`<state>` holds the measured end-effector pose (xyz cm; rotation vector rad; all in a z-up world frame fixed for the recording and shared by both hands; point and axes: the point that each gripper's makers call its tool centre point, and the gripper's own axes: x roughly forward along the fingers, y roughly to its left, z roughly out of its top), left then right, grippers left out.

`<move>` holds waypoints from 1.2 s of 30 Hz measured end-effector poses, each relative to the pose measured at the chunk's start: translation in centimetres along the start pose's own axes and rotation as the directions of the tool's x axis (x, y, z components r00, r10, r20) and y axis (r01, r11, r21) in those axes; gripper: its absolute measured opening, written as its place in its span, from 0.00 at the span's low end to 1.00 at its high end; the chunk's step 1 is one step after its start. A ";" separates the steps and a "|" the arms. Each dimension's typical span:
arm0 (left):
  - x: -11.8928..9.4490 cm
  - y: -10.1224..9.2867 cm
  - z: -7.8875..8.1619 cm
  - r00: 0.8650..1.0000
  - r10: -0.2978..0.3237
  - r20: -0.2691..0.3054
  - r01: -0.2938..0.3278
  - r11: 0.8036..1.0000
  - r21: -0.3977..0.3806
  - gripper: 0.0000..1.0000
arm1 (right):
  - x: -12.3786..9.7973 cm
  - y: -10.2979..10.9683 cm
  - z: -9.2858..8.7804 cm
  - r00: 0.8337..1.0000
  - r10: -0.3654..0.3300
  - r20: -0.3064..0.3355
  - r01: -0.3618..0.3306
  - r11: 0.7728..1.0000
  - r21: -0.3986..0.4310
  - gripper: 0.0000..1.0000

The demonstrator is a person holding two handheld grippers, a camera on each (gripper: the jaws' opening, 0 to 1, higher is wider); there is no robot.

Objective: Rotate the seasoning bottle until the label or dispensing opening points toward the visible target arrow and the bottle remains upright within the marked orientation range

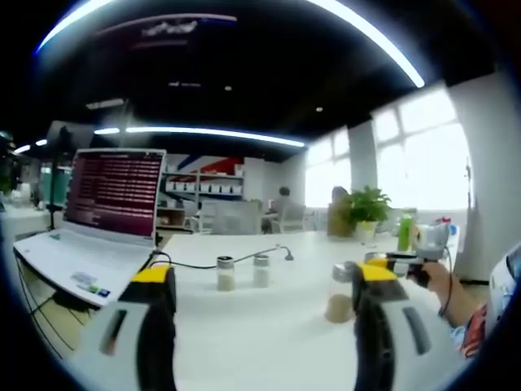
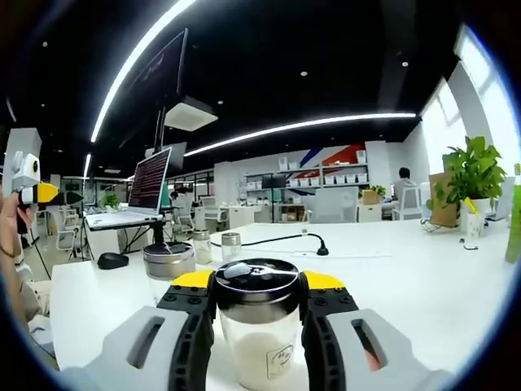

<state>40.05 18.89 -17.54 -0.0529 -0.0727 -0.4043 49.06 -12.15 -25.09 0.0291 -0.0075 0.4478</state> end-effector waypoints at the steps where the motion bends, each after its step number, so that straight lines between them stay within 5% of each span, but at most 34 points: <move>1: 0.0 0.0 0.0 1.000 -0.001 0.000 0.001 1.000 0.000 0.95 | 0.0 0.0 0.0 1.000 0.000 -0.001 0.000 1.000 0.000 0.40; 7: -0.2 -0.2 0.1 1.000 -0.003 0.001 0.003 1.000 -0.001 0.95 | -0.2 0.2 0.1 1.000 -0.001 -0.021 0.000 0.999 -0.052 0.42; 8: -0.3 -0.3 0.2 1.000 -0.005 0.000 0.005 1.000 0.000 0.95 | -0.3 0.4 1.6 0.998 0.010 0.063 -0.008 0.999 -0.037 0.47; 11: -0.4 -0.7 0.4 1.000 -0.017 0.008 0.017 1.000 0.008 0.95 | -1.3 0.4 3.3 0.995 -0.006 0.100 0.019 0.992 -0.125 0.57; 14: -0.5 -0.7 0.4 1.000 -0.016 0.007 0.016 1.000 0.008 0.95 | -1.8 0.7 4.0 0.996 0.002 0.092 0.008 0.994 -0.108 0.60; 19: -0.7 -0.4 0.4 1.000 -0.006 0.011 0.006 1.000 0.002 0.95 | -1.8 1.9 4.1 0.994 0.106 0.013 -0.105 0.993 -0.053 0.65; 24: -0.8 -0.1 0.5 1.000 -0.005 0.013 0.005 1.000 0.000 0.94 | -1.8 2.1 4.7 0.988 0.156 -0.017 -0.157 0.985 -0.075 0.70; 27: -0.9 0.0 0.4 1.000 -0.005 0.013 0.005 1.000 -0.006 0.94 | -2.6 2.1 8.0 0.968 0.223 0.111 -0.214 0.973 -0.088 0.68; 29: -0.9 0.2 0.4 1.000 0.001 0.013 -0.001 1.000 -0.009 0.94 | -2.9 1.4 8.6 0.969 0.229 0.089 -0.220 0.970 -0.100 0.68; 33: -1.2 0.5 0.8 1.000 0.023 0.019 -0.023 1.000 -0.005 0.96 | -2.5 1.3 9.3 0.945 0.324 0.053 -0.315 0.940 -0.128 0.69; 36: -1.4 0.6 0.9 0.999 0.030 0.021 -0.030 1.000 0.003 0.96 | -1.9 0.8 8.4 0.942 0.335 -0.029 -0.335 0.925 -0.182 0.71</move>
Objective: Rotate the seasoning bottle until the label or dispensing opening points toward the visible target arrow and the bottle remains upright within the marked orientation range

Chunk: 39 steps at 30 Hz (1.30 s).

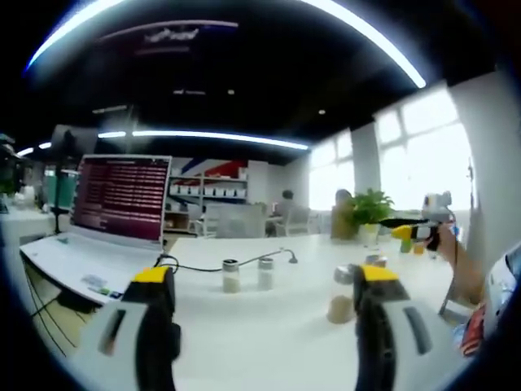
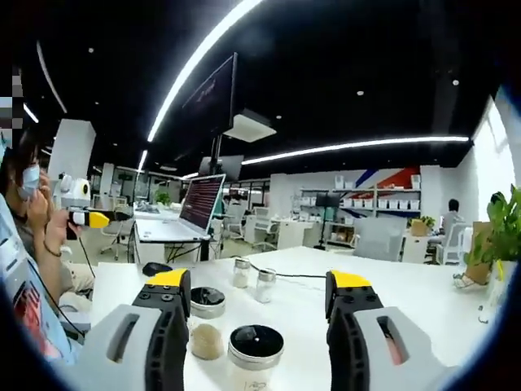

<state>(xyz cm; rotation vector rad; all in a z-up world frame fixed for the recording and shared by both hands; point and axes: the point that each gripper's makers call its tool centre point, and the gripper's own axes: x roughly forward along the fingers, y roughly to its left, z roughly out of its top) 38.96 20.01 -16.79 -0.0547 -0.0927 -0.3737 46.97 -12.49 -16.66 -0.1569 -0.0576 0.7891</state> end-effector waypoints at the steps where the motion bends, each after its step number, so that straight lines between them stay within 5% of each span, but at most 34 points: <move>1: 0.0 0.0 0.0 1.000 0.000 0.002 0.000 1.000 0.000 0.96 | 0.1 -0.1 0.0 1.000 0.013 0.000 -0.013 1.000 0.005 0.71; 13: 0.0 0.6 0.0 1.000 0.007 0.003 -0.007 1.000 -0.006 0.96 | 1.3 0.2 -2.1 0.961 0.271 0.050 -0.275 0.950 0.147 0.72; 15: 0.0 0.8 -0.1 1.000 0.015 0.001 -0.015 1.000 -0.006 0.96 | 1.3 0.5 -3.3 0.945 0.327 0.020 -0.326 0.937 0.121 0.74; 18: 0.1 0.8 0.0 1.000 0.010 0.004 -0.010 1.000 -0.009 0.96 | 1.7 0.1 -4.9 0.943 0.334 -0.007 -0.331 0.938 0.100 0.76; 23: 0.3 0.7 -0.2 1.000 0.009 -0.001 -0.009 1.000 -0.007 0.96 | 1.9 0.6 -6.4 0.905 0.425 0.004 -0.421 0.896 0.142 0.73; 26: 0.3 0.7 -0.2 1.000 0.009 0.000 -0.009 1.000 -0.009 0.96 | 1.7 1.9 -7.1 0.860 0.509 0.010 -0.503 0.847 0.174 0.65; 33: 0.1 -0.6 0.3 0.999 -0.041 0.022 0.042 0.999 -0.013 0.95 | 2.3 2.6 -7.8 0.842 0.539 0.019 -0.535 0.830 0.156 0.68; 35: 0.1 -0.7 0.3 0.999 -0.041 0.019 0.041 0.999 -0.010 0.95 | 2.2 2.7 -7.3 0.831 0.553 0.066 -0.556 0.821 0.126 0.62; 39: 0.2 -0.5 0.1 0.999 -0.036 0.013 0.036 0.999 -0.011 0.95 | 2.5 2.3 -7.6 0.837 0.543 0.060 -0.546 0.826 0.138 0.57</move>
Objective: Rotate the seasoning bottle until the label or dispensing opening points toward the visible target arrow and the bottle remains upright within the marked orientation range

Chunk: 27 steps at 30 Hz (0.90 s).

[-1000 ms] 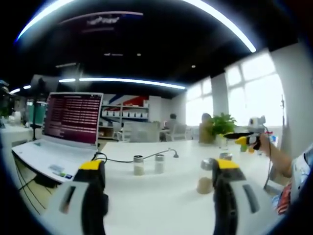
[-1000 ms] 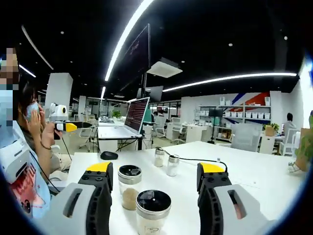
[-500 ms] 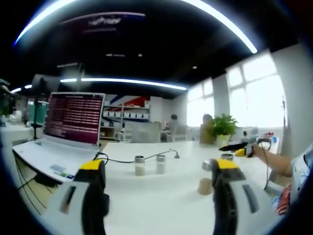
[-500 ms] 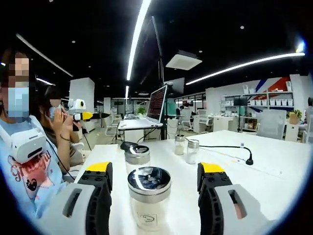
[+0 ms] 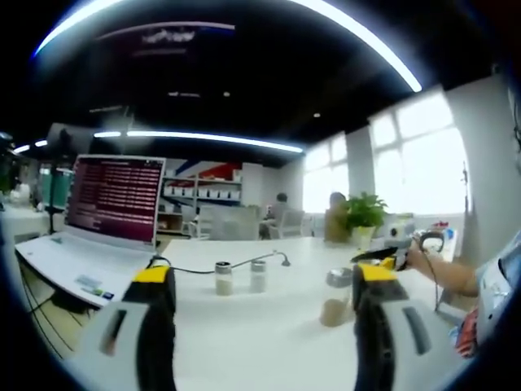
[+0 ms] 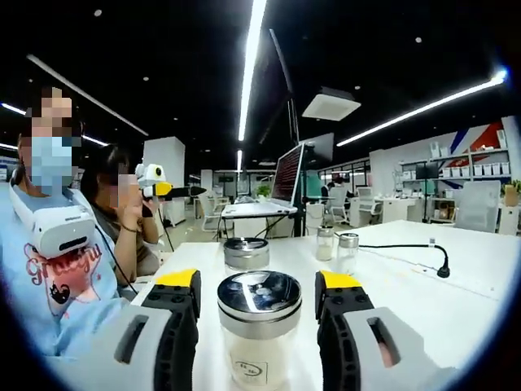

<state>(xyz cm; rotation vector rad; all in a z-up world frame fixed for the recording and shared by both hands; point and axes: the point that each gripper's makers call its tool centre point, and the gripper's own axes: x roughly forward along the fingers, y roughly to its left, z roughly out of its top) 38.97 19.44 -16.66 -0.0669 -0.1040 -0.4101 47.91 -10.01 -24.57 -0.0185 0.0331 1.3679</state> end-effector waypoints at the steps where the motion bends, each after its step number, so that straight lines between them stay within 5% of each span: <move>1: 0.0 0.0 0.0 1.000 0.001 0.001 -0.001 1.000 -0.002 0.95 | 0.0 -0.2 -0.2 1.000 -0.004 -0.006 0.004 1.000 0.002 0.57; 9: -0.1 0.3 0.0 1.000 0.008 0.006 -0.008 1.000 -0.006 0.95 | 0.1 0.1 -0.7 1.000 0.028 -0.009 -0.028 0.999 -0.019 0.41; 15: 0.5 0.7 -0.9 1.000 0.009 -0.020 -0.010 1.000 -0.027 0.95 | -0.1 0.4 -0.6 0.998 0.051 0.027 -0.050 0.998 -0.038 0.41; 27: 0.1 -0.4 -0.5 1.000 -0.004 -0.019 0.004 1.000 0.006 0.97 | -0.1 0.1 -0.6 1.000 0.004 0.003 -0.004 1.000 -0.014 0.41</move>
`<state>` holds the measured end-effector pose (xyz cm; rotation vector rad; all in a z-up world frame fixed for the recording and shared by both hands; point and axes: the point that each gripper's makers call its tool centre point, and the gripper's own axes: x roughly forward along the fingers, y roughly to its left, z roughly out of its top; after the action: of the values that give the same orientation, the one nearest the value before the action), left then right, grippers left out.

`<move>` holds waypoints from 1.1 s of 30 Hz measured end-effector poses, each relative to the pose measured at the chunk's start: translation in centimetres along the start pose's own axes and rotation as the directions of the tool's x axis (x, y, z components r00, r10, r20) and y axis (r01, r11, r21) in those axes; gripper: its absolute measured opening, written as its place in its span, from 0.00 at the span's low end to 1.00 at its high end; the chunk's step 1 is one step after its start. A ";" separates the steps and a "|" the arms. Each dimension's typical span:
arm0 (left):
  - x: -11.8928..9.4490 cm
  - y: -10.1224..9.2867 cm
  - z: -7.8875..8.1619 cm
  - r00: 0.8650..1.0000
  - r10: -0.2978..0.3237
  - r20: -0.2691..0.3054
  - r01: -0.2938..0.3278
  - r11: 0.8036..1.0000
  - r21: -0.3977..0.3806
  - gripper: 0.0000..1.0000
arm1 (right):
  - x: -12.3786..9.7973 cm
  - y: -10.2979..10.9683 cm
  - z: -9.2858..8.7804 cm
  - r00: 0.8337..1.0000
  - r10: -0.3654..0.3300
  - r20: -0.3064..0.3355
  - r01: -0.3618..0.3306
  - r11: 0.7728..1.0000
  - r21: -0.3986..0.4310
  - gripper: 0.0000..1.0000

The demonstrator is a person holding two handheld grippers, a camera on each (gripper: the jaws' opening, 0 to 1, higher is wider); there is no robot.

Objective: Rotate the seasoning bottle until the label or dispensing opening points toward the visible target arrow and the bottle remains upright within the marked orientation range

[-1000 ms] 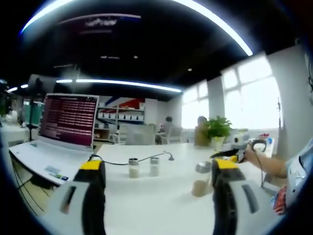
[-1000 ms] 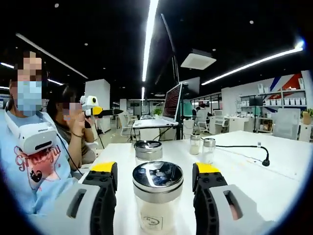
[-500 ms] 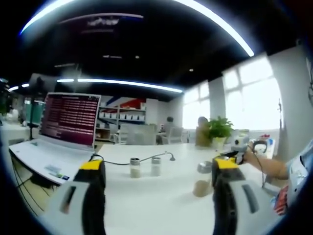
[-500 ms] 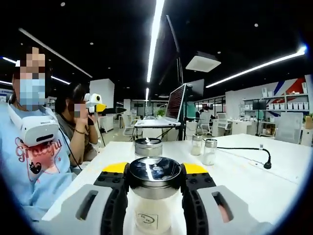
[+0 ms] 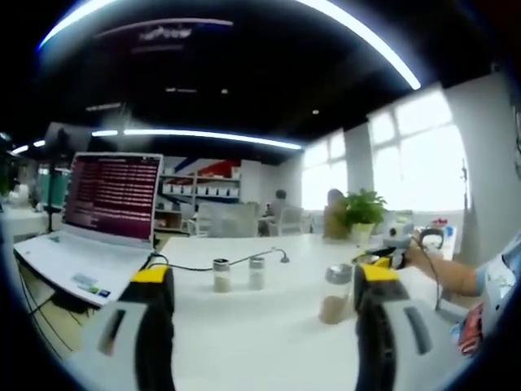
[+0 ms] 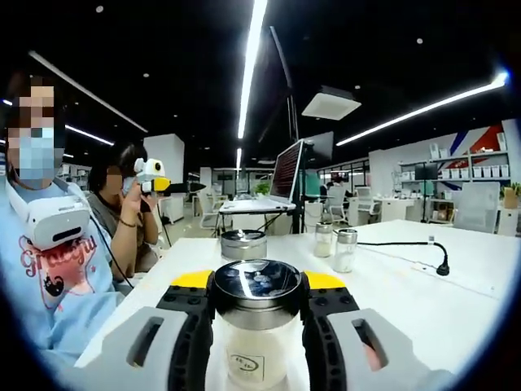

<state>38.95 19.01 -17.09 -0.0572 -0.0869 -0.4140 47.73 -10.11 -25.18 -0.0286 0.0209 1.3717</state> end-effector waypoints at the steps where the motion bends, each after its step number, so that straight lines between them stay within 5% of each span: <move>1: -0.1 0.0 0.0 1.000 0.001 -0.002 -0.001 1.000 -0.002 0.97 | 0.0 0.0 0.0 1.000 -0.003 -0.001 0.003 1.000 -0.001 0.40; 33: -0.1 -0.5 -0.5 1.000 0.001 -0.021 -0.001 1.000 0.015 0.97 | 0.3 0.5 -0.2 0.986 -0.165 -0.014 0.165 0.986 0.007 0.40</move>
<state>38.69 18.60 -17.57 -0.0385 -0.0687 -0.4126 47.34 -9.70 -25.42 -0.0314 0.0344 1.2060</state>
